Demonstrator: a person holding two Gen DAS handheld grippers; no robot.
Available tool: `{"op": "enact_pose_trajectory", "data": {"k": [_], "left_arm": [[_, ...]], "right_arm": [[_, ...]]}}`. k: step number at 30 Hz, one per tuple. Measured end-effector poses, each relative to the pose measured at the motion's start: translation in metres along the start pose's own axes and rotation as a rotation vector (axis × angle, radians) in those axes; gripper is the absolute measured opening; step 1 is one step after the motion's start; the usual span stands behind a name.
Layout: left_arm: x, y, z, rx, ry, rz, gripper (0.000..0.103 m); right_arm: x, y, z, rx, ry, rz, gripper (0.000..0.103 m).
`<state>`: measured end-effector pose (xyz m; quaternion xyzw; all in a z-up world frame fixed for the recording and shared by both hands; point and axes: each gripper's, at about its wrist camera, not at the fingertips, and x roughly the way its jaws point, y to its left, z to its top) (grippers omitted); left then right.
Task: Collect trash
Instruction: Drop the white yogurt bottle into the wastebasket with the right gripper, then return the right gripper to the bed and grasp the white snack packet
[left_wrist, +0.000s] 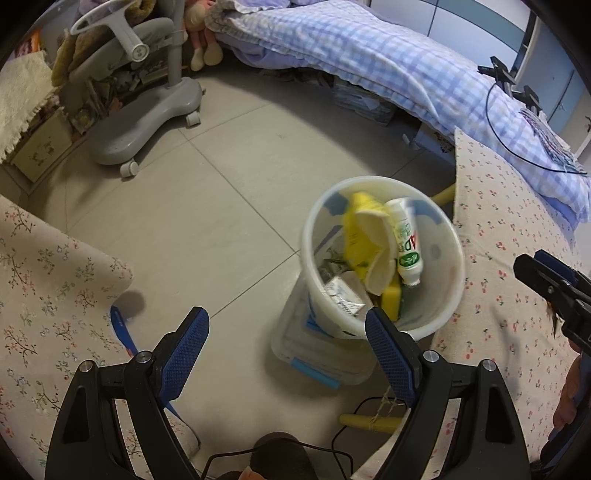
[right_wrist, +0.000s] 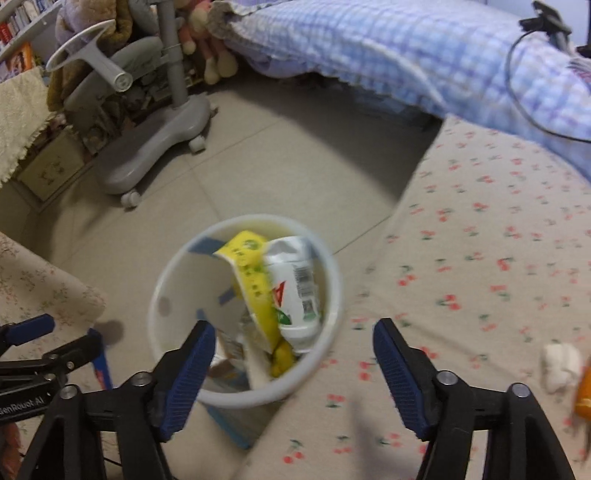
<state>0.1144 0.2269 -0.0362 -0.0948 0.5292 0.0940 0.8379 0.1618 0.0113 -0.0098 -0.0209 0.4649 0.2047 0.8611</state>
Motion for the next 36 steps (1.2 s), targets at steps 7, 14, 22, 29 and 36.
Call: {"op": "enact_pose_trajectory", "data": {"k": [7, 14, 22, 29, 36], "left_arm": [[0.0, -0.035, 0.002, 0.036, 0.009, -0.037, 0.094], [-0.001, -0.081, 0.005, 0.088, 0.01, -0.05, 0.096], [0.001, -0.136, 0.006, 0.159, 0.024, -0.082, 0.096], [0.009, -0.168, 0.006, 0.2, 0.046, -0.095, 0.096], [0.019, -0.202, 0.009, 0.206, 0.092, -0.163, 0.096]], "right_arm": [[-0.024, -0.047, -0.011, 0.067, 0.002, -0.093, 0.08], [-0.048, -0.107, -0.028, 0.129, 0.022, -0.188, 0.082], [-0.063, -0.187, -0.047, 0.254, 0.094, -0.283, 0.084], [-0.054, -0.237, -0.073, 0.337, 0.197, -0.313, 0.084], [-0.043, -0.261, -0.085, 0.4, 0.239, -0.271, 0.084]]}}
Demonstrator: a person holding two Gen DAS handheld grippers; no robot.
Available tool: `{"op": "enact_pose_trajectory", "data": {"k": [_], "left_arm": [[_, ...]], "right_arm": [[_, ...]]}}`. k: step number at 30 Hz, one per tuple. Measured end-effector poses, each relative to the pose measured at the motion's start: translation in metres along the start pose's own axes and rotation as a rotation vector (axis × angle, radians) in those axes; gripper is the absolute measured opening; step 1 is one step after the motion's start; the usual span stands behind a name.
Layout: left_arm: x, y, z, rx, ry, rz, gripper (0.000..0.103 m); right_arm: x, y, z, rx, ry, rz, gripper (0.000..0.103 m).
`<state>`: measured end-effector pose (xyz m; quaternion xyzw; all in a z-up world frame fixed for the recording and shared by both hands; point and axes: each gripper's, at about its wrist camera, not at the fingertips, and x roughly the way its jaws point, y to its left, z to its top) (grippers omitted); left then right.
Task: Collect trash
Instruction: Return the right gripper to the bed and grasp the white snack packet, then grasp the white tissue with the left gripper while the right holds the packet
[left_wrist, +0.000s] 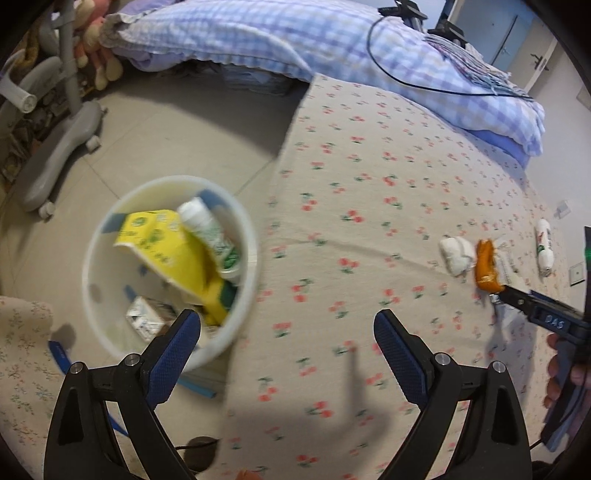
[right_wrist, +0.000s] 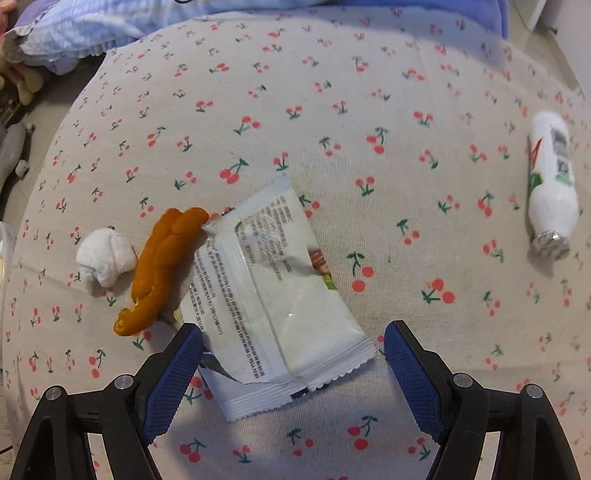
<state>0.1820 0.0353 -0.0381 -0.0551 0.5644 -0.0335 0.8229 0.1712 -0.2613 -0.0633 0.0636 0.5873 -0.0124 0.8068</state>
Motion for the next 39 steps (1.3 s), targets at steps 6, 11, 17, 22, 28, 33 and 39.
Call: {"op": "enact_pose_trajectory", "data": {"k": [6, 11, 17, 22, 28, 33, 39], "left_arm": [[0.008, -0.029, 0.007, -0.007, 0.026, -0.062, 0.096], [0.014, -0.048, 0.012, -0.018, 0.045, -0.105, 0.096], [0.019, -0.068, 0.018, -0.01, 0.044, -0.146, 0.096], [0.023, -0.087, 0.023, -0.014, 0.038, -0.214, 0.093], [0.033, -0.116, 0.029, 0.002, 0.038, -0.28, 0.071], [0.042, -0.129, 0.031, -0.004, 0.014, -0.314, 0.058], [0.055, -0.136, 0.031, -0.008, -0.007, -0.282, 0.035]], "right_arm": [[-0.001, 0.009, 0.003, -0.025, 0.0, 0.021, 0.084], [0.005, 0.017, 0.003, -0.063, -0.004, -0.004, 0.084], [-0.001, 0.012, 0.0, -0.066, -0.012, -0.012, 0.059], [-0.012, -0.006, -0.002, -0.028, -0.019, 0.003, 0.05], [-0.026, -0.032, -0.007, 0.024, -0.046, 0.009, 0.049], [-0.038, -0.054, -0.011, 0.058, -0.063, 0.015, 0.049], [-0.047, -0.066, -0.018, 0.071, -0.066, 0.021, 0.049]]}}
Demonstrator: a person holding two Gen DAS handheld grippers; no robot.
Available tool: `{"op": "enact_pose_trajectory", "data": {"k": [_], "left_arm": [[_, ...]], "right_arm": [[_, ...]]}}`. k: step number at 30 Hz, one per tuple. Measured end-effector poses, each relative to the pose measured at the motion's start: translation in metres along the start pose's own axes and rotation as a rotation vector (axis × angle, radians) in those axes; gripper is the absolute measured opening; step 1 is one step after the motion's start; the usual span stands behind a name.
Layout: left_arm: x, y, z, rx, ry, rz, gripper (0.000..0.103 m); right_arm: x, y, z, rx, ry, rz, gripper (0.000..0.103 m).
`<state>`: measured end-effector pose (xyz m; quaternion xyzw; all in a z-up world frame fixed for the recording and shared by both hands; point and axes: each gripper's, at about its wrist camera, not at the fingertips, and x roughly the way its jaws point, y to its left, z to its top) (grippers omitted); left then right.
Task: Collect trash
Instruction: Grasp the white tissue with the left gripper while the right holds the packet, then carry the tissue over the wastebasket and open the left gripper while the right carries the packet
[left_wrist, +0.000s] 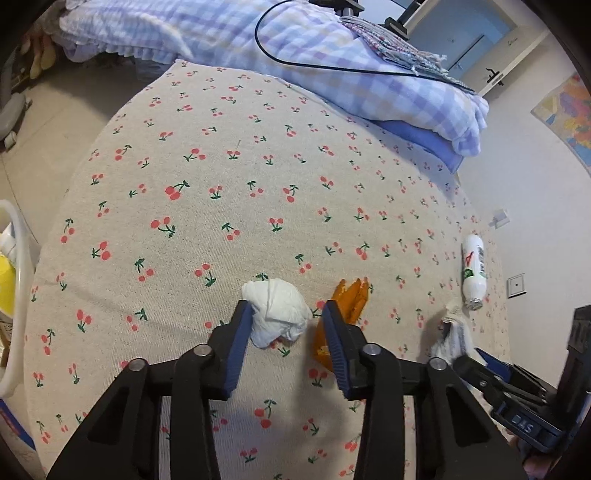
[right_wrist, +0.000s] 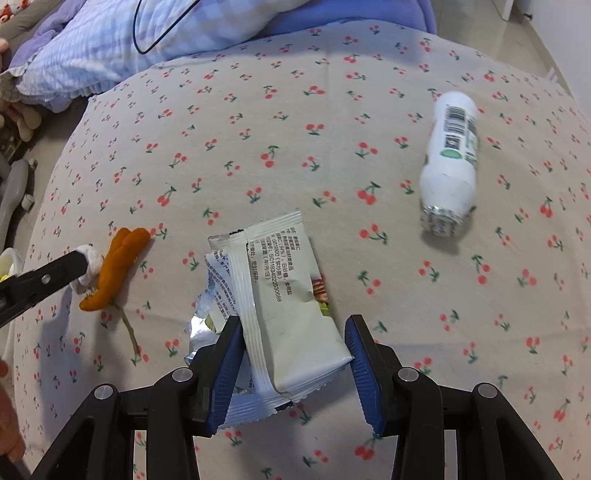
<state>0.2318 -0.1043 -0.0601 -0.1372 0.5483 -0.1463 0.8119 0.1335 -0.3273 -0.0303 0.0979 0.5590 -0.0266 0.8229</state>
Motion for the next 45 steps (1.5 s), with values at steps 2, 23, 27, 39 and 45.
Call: {"op": "enact_pose_trajectory", "data": {"k": [2, 23, 27, 39, 45], "left_arm": [[0.002, 0.0, -0.001, 0.004, -0.007, 0.025, 0.027], [-0.049, 0.001, -0.014, 0.086, -0.083, 0.022, 0.018], [-0.064, 0.014, -0.016, 0.079, -0.107, 0.03, 0.018], [-0.104, 0.079, -0.021, 0.02, -0.154, 0.072, 0.018], [-0.119, 0.117, -0.023, -0.031, -0.165, 0.101, 0.018]], "right_arm": [[-0.004, -0.003, -0.003, 0.001, -0.004, 0.002, 0.049], [-0.045, 0.018, -0.002, -0.005, -0.103, 0.074, 0.049], [-0.045, 0.032, 0.0, -0.022, -0.108, 0.092, 0.049], [-0.035, 0.088, 0.006, -0.09, -0.109, 0.14, 0.049], [-0.024, 0.122, 0.006, -0.141, -0.097, 0.152, 0.049]]}}
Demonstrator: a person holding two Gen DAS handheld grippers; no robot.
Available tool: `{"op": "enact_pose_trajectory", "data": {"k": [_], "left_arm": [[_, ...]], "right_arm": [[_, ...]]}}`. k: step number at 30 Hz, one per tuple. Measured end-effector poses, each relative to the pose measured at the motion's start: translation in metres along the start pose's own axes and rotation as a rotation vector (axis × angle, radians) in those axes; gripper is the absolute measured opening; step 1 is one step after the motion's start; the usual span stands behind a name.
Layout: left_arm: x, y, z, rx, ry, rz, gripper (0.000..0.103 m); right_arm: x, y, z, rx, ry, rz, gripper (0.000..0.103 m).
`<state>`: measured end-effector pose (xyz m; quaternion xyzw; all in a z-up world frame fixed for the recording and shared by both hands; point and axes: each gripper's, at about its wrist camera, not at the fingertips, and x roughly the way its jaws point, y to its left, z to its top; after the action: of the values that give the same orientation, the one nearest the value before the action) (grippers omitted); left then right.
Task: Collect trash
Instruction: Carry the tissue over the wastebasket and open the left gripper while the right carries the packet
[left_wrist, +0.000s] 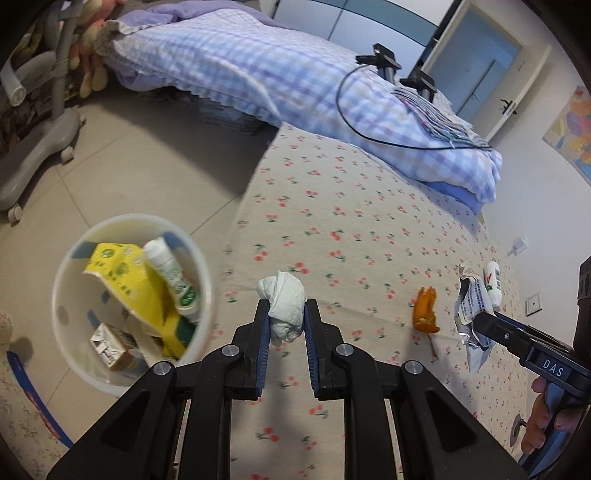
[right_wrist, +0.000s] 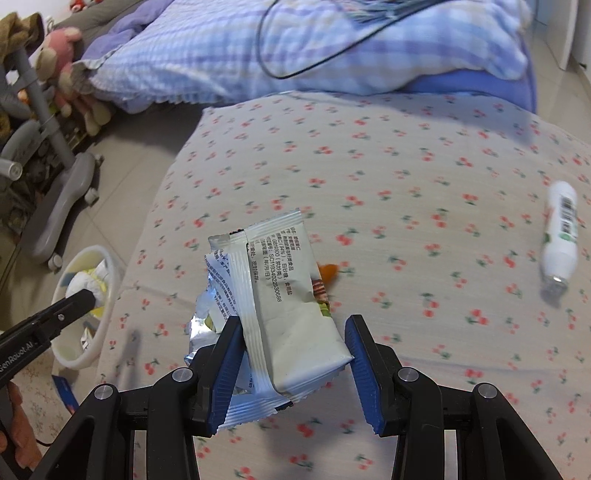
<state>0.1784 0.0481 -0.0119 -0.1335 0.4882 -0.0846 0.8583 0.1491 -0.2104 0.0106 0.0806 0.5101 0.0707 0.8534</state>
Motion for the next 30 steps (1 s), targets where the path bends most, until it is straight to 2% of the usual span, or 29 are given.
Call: {"op": "enact_pose_trajectory", "data": {"k": [13, 20, 22, 23, 24, 26, 30], "left_arm": [[-0.014, 0.08, -0.003, -0.094, 0.008, 0.075, 0.019], [-0.022, 0.113, -0.005, -0.138, 0.008, 0.083, 0.021], [-0.021, 0.121, -0.005, -0.156, 0.029, 0.094, 0.026], [-0.021, 0.126, -0.005, -0.168, 0.039, 0.111, 0.038], [-0.021, 0.13, -0.005, -0.177, 0.046, 0.127, 0.055], [-0.024, 0.138, -0.007, -0.2, 0.043, 0.157, 0.075], [-0.028, 0.152, -0.011, -0.207, 0.043, 0.258, 0.088]], "right_arm": [[0.032, 0.065, 0.006, -0.078, 0.03, 0.055, 0.049], [0.047, 0.097, 0.006, -0.115, 0.04, 0.08, 0.049], [0.051, 0.106, 0.005, -0.127, 0.043, 0.088, 0.049], [0.053, 0.11, 0.005, -0.131, 0.043, 0.089, 0.049], [0.055, 0.114, 0.005, -0.134, 0.045, 0.091, 0.049], [0.06, 0.122, 0.004, -0.141, 0.05, 0.097, 0.049], [0.069, 0.135, 0.003, -0.151, 0.058, 0.101, 0.05]]}}
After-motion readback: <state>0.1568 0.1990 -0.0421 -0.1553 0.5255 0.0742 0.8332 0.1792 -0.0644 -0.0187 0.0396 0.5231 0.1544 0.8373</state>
